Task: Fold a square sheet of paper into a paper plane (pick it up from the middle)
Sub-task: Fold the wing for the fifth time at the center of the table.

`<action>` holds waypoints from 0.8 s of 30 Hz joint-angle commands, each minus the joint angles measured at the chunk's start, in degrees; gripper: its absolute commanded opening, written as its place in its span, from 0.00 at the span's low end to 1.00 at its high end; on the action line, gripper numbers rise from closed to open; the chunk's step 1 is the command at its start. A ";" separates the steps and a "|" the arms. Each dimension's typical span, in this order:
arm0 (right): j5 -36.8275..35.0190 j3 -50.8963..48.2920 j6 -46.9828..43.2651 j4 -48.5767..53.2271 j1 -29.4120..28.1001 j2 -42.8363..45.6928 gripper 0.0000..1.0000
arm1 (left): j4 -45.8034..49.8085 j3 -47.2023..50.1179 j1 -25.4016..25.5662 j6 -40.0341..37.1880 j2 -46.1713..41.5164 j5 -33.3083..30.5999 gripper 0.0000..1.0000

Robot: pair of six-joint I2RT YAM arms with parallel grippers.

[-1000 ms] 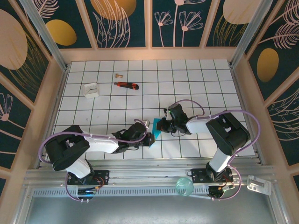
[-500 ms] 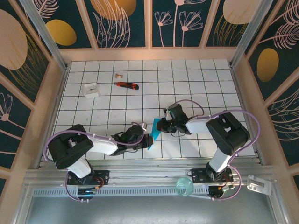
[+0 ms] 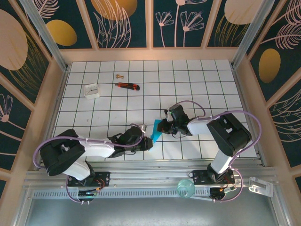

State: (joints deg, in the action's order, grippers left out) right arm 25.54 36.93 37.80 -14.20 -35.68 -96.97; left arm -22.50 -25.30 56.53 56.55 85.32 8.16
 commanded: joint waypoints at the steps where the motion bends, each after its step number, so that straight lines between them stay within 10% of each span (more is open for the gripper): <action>1: -4.27 -1.33 -1.60 4.55 0.30 -3.53 0.06 | 5.88 -1.14 0.07 -3.72 -0.47 0.07 0.24; 24: -3.57 -1.16 -1.55 4.26 0.35 -4.81 0.07 | 10.80 -5.50 1.01 -10.45 2.15 0.45 0.25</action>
State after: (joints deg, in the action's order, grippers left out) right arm 26.06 37.26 37.80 -15.03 -35.66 -97.69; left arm -15.38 -29.61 57.23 48.16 86.21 9.96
